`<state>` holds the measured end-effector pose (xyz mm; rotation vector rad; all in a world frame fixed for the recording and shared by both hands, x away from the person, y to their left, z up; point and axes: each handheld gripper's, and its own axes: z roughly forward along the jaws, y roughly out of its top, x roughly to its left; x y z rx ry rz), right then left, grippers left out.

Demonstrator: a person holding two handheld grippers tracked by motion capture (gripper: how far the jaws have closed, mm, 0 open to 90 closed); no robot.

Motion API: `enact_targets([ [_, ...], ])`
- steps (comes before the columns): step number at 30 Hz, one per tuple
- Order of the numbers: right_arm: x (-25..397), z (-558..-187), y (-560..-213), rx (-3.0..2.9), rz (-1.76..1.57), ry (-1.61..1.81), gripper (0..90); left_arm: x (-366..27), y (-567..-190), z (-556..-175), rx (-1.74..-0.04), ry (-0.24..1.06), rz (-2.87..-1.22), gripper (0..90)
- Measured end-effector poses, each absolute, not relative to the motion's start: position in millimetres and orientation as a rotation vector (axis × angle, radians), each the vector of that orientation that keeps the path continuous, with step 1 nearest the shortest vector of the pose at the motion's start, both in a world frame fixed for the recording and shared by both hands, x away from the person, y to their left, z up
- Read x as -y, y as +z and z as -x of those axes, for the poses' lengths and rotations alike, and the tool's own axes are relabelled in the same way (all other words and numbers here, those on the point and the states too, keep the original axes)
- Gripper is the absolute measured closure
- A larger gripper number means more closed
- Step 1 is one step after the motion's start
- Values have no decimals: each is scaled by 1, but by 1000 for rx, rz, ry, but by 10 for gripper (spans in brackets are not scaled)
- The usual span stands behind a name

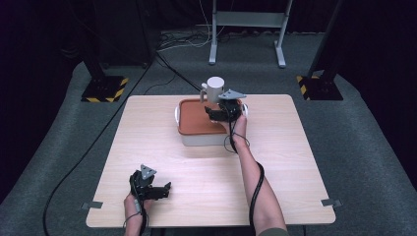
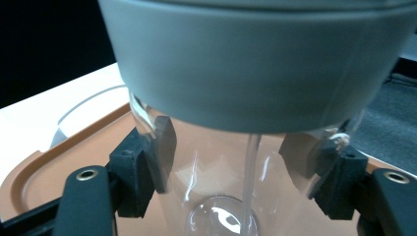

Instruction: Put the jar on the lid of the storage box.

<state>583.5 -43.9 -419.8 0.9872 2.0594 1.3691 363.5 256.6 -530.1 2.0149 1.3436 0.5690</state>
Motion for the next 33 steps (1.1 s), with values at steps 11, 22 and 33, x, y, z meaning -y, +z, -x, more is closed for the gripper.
enact_targets([
  [11,46,-577,-410,-2249,-1015,1190,0,-257,-530,-363,-1344,569,-2016,21],
  [22,68,-543,-403,-2291,-965,1120,0,-257,-530,-363,-1344,570,-2016,21],
  [33,97,-497,-427,-2307,-932,1072,0,-256,-530,-363,-1344,571,-2016,22],
])
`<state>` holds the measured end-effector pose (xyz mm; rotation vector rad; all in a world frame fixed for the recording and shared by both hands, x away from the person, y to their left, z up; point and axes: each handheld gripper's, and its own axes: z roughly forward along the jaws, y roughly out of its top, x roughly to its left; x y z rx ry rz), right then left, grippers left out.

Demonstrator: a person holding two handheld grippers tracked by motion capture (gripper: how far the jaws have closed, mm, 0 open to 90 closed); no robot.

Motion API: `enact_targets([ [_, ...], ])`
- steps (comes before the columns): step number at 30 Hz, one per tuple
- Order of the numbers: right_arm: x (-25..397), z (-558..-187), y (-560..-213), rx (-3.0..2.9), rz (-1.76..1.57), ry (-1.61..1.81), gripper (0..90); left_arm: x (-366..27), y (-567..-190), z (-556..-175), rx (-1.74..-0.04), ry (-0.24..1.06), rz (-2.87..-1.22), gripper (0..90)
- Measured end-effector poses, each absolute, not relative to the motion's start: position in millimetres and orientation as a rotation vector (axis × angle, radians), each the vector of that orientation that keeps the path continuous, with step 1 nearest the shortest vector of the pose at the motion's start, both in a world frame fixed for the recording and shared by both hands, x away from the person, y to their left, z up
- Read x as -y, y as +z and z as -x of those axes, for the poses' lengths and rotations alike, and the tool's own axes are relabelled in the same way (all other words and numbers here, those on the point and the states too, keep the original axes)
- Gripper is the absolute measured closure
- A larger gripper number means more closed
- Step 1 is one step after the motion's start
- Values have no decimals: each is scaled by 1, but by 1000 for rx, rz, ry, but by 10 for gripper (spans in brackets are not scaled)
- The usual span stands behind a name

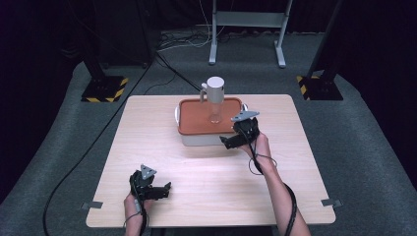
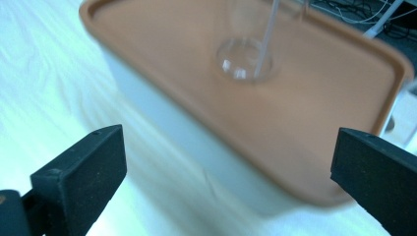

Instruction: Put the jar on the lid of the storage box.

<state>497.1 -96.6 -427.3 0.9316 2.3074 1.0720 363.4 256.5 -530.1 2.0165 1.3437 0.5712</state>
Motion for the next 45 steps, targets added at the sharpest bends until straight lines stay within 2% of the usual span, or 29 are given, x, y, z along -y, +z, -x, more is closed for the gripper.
enact_targets([
  [21,164,-426,-514,-2267,-1169,1136,0,-256,-530,-363,-1344,575,-2015,22],
  [29,190,-405,-525,-2226,-1251,1148,0,-256,-530,-363,-1344,573,-2016,21],
  [45,197,-398,-526,-2212,-1241,1179,0,-256,-530,-363,-1345,572,-2016,20],
])
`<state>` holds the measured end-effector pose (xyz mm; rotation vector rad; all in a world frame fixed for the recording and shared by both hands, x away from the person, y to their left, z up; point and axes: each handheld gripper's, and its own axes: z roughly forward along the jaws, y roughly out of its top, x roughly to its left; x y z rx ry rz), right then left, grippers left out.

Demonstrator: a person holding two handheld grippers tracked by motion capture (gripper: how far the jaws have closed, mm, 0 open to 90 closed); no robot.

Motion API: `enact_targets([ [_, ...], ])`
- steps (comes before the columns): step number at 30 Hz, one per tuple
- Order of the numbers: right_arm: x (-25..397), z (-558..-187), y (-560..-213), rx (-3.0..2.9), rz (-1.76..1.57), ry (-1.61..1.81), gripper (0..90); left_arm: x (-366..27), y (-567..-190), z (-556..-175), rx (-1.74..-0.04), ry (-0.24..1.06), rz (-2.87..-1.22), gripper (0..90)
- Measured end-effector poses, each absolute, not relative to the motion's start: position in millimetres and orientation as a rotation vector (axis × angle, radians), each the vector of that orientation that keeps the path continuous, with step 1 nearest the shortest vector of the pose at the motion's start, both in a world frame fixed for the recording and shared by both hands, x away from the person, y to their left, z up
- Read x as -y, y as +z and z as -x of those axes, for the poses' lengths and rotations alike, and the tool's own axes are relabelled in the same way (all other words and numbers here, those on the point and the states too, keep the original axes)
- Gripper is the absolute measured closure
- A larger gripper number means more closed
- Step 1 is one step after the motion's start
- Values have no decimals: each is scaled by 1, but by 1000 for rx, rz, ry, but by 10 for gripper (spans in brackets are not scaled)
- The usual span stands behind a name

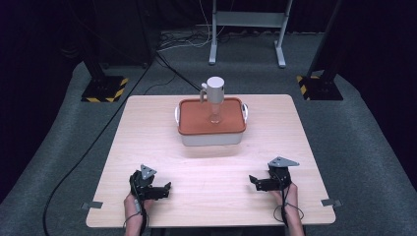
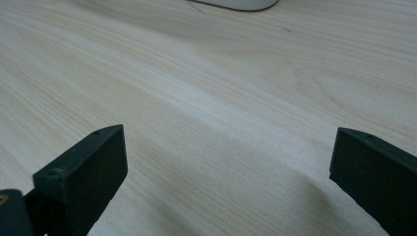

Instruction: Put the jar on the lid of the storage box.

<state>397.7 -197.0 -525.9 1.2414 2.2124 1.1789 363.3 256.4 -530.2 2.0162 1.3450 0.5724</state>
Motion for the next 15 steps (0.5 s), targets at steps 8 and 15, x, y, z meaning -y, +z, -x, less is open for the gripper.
enact_targets([
  [8,197,-395,-526,-2206,-1224,1182,4,-256,-530,-363,-1344,574,-2016,21],
  [15,192,-393,-526,-2217,-1194,1125,0,-256,-530,-363,-1344,574,-2015,22],
])
